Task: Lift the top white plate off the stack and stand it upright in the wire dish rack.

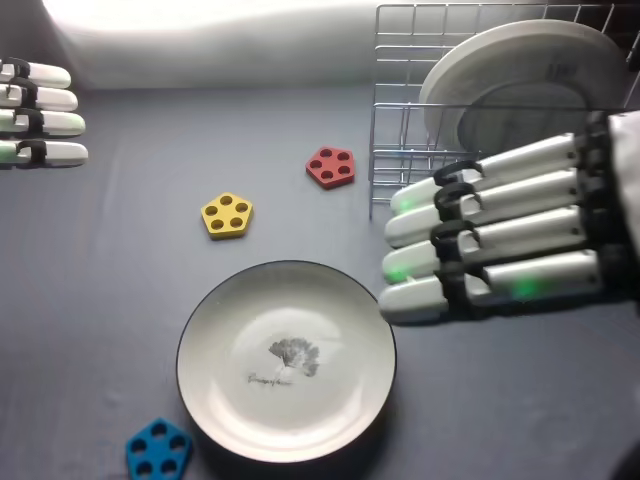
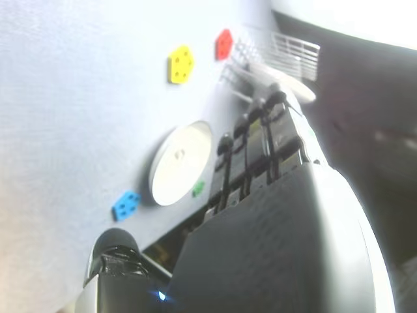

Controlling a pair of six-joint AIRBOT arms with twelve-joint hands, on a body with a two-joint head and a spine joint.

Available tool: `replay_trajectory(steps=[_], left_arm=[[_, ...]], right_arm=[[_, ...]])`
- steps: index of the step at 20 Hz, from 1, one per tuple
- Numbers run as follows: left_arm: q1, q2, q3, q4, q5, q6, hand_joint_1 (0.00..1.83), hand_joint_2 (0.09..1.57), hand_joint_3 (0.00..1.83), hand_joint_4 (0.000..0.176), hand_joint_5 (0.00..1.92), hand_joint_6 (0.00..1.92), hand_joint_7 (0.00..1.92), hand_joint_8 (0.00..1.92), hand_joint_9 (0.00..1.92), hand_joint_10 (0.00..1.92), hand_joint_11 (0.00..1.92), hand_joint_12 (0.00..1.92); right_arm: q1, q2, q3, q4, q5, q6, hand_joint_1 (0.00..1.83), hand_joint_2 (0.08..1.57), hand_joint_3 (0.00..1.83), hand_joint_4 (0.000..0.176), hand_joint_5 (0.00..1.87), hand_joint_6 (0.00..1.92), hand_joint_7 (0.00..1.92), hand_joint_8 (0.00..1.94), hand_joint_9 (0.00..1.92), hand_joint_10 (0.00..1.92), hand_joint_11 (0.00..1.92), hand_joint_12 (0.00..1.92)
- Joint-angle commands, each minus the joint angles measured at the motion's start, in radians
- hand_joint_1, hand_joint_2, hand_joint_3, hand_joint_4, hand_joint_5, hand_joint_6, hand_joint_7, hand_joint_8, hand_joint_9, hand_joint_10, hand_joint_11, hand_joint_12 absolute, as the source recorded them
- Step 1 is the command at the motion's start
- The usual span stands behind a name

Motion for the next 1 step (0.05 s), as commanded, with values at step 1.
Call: replay_trajectory(steps=[1], left_arm=[[-0.011, 0.006, 0.005, -0.099, -0.069, 0.002, 0.03, 1.00, 0.00, 0.000, 0.04, 0.00, 0.06, 0.00, 0.06, 0.00, 0.09, 0.00]], right_arm=[[0.011, 0.024, -0.012, 0.093, 0.061, -0.005, 0.10, 0.96, 0.01, 0.014, 0.20, 0.00, 0.29, 0.00, 0.29, 0.00, 0.33, 0.01]])
